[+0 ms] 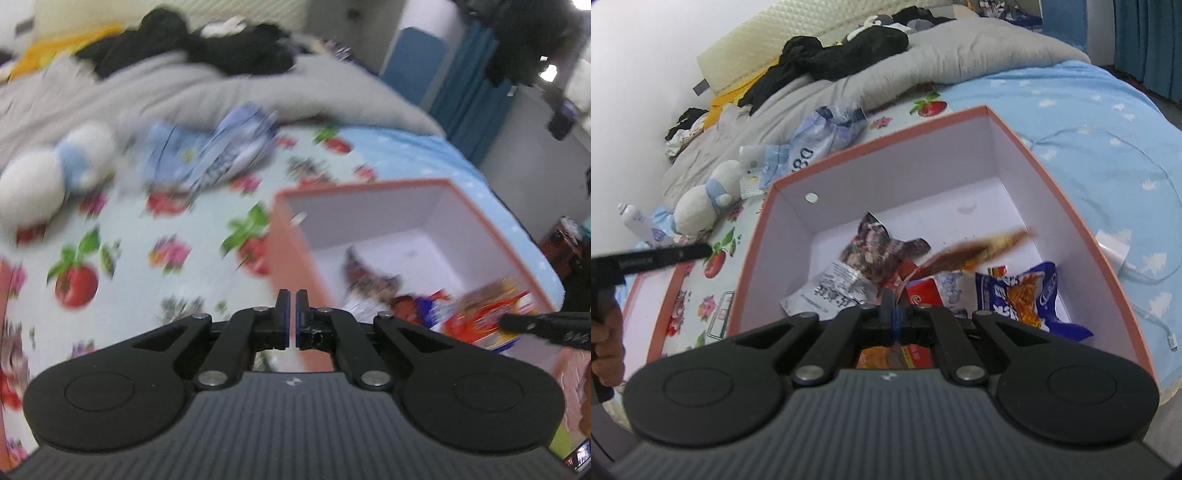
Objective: Organize snacks
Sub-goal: 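Lower the left tool and grasp another green-bordered packet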
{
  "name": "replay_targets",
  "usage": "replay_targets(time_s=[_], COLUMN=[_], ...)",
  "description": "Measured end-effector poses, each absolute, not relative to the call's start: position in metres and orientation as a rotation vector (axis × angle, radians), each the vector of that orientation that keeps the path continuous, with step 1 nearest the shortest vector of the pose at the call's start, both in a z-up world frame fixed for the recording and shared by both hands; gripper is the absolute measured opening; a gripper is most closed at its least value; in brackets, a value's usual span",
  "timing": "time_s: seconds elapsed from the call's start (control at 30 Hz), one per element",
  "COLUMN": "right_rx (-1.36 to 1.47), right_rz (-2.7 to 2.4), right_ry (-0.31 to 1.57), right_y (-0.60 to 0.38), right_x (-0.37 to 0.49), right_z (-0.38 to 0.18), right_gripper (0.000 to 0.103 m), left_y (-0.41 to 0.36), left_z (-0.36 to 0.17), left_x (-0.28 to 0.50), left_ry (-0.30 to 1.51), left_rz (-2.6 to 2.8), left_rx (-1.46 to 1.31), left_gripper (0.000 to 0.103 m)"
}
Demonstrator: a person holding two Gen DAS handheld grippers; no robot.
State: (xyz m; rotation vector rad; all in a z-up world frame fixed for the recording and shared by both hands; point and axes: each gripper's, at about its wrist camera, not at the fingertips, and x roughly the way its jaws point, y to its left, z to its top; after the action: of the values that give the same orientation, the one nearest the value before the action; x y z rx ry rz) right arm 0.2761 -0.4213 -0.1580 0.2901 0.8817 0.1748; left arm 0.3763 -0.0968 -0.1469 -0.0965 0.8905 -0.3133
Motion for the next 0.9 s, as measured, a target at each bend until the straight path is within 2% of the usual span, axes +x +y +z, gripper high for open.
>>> replay_targets(time_s=[0.03,0.1,0.13,0.17,0.23,0.43,0.5,0.6,0.7,0.8,0.9], right_rx=[0.294,0.300,0.300,0.297,0.291,0.285,0.281,0.285,0.287,0.290,0.288], right_rz=[0.177,0.178,0.180,0.181,0.182,0.185,0.188,0.192,0.191,0.189,0.190], right_ry=[0.884,0.884,0.883,0.881,0.875,0.879,0.880,0.879,0.881,0.884,0.883], right_y=[-0.422,-0.423,-0.423,-0.423,-0.422,-0.425,-0.426,-0.428,-0.430,-0.429,-0.427], right_x=[0.277,0.277,0.277,0.278,0.278,0.276,0.275,0.273,0.272,0.274,0.276], right_z=[-0.160,-0.163,-0.164,-0.164,-0.165,-0.170,-0.171,-0.171,-0.172,-0.173,-0.174], right_gripper=[0.004,0.004,0.004,0.004,0.004,0.004,0.004,0.004,0.004,0.004,0.004], left_y=[-0.090,-0.076,-0.072,-0.069,-0.066,-0.073,-0.077,-0.082,-0.087,-0.091,-0.090], left_z=[-0.156,-0.174,-0.184,-0.193,-0.211,-0.262,-0.269,-0.275,-0.278,-0.278,-0.276], left_x=[0.378,0.381,0.383,0.387,0.390,0.409,0.411,0.411,0.408,0.406,0.407], left_ry=[0.913,0.954,0.976,0.995,1.013,1.105,1.080,1.063,1.055,1.057,1.078], left_rz=[-0.302,-0.285,-0.274,-0.255,-0.216,-0.160,-0.138,-0.126,-0.133,-0.128,-0.143], left_rx=[-0.115,-0.154,-0.171,-0.182,-0.190,-0.184,-0.143,-0.099,-0.046,-0.003,0.014], left_gripper=[0.001,0.009,0.024,0.053,0.078,0.088,0.095,0.096,0.096,0.091,0.079])
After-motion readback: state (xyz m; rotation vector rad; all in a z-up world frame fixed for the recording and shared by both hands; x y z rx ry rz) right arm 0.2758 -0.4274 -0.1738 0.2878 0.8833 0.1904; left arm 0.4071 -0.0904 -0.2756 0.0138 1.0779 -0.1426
